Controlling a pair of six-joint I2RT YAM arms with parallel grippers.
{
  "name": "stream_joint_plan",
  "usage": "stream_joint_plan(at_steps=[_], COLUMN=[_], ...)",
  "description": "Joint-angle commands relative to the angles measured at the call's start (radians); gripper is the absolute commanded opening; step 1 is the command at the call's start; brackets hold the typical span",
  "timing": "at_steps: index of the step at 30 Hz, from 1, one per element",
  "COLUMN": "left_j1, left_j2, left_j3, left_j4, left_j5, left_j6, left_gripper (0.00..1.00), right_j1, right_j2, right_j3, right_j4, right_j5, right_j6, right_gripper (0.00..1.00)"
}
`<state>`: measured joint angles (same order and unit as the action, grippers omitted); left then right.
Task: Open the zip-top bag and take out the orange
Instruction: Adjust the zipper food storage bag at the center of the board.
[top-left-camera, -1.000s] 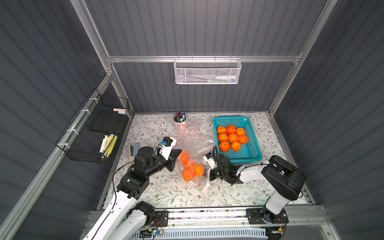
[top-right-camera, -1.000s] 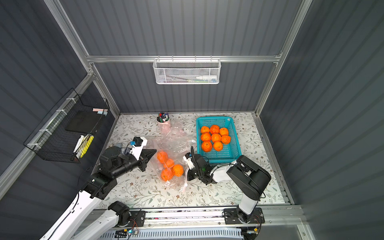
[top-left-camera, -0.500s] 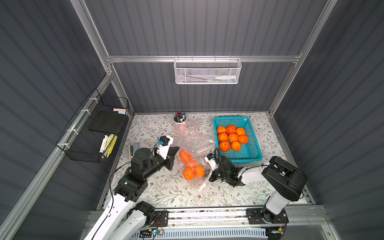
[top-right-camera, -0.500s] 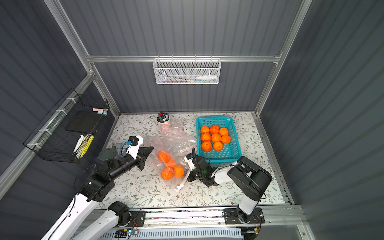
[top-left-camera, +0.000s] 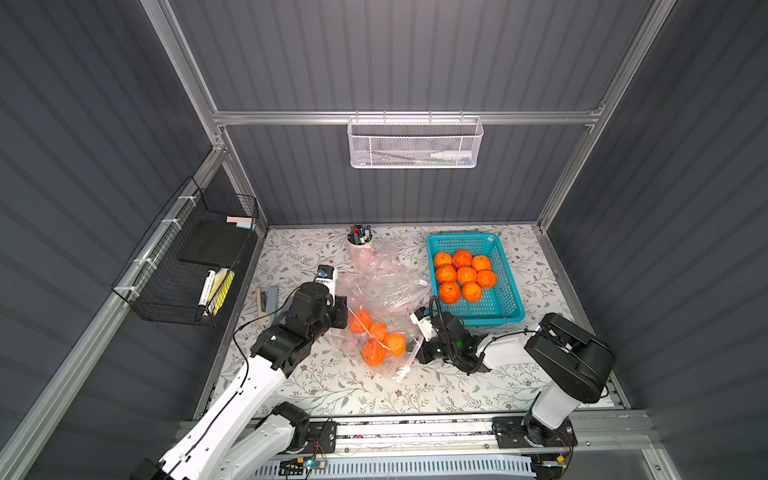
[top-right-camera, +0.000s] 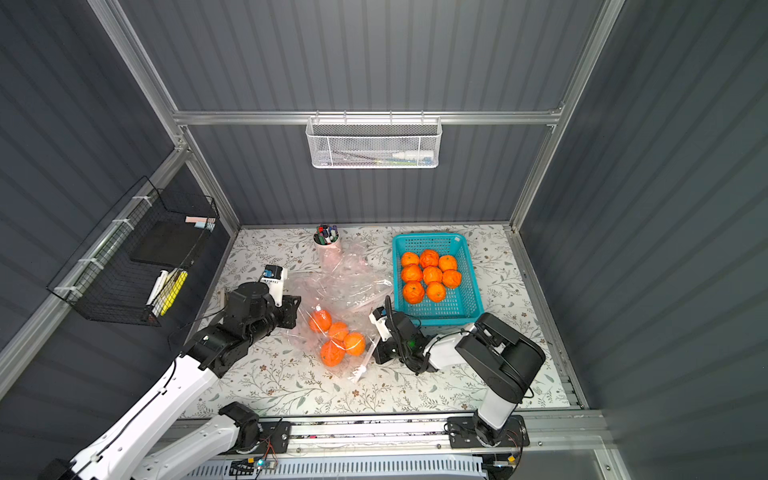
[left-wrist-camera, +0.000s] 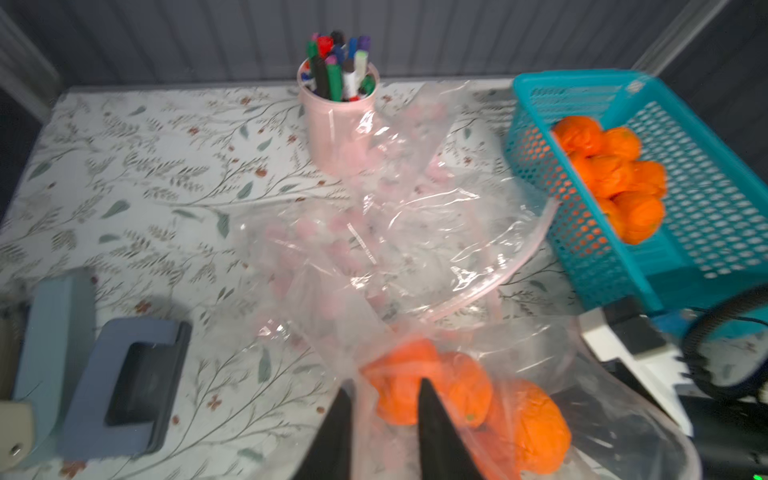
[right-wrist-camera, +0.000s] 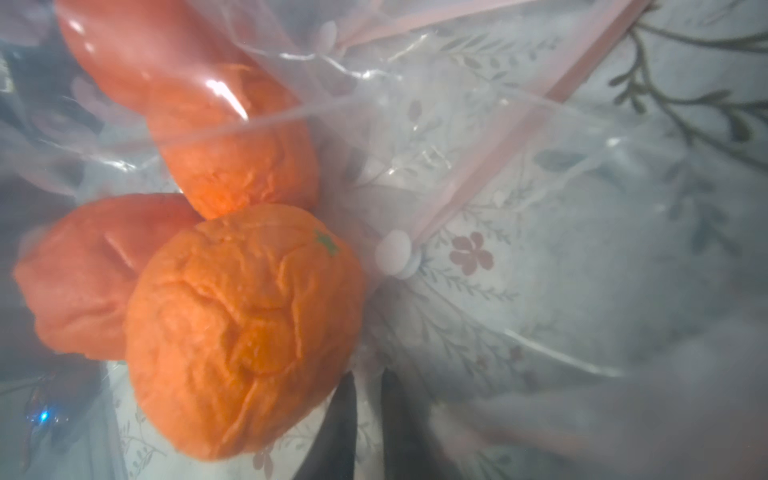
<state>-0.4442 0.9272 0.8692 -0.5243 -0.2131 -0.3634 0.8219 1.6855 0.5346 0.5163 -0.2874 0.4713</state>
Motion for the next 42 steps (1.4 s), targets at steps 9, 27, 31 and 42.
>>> stream_joint_plan(at_steps=[9, 27, 31, 42], left_j1=[-0.008, 0.001, 0.006, 0.027], left_j2=[-0.002, 0.166, 0.201, 0.364], left_j3=[0.147, -0.265, -0.285, -0.399], left_j4=[0.096, 0.319, 0.367, 0.584], left_j5=[0.389, -0.022, -0.081, 0.005], left_j6=[-0.001, -0.217, -0.212, -0.220], left_gripper=[0.48, 0.18, 0.17, 0.13], right_j1=[0.003, 0.003, 0.003, 0.005], right_j2=[-0.003, -0.017, -0.018, -0.095], right_j3=[-0.015, -0.013, -0.011, -0.002], right_j4=[-0.055, -0.073, -0.077, -0.137], right_j5=[0.024, 0.008, 0.005, -0.007], right_j6=[0.003, 0.002, 0.003, -0.008], right_gripper=[0.18, 0.18, 0.18, 0.22])
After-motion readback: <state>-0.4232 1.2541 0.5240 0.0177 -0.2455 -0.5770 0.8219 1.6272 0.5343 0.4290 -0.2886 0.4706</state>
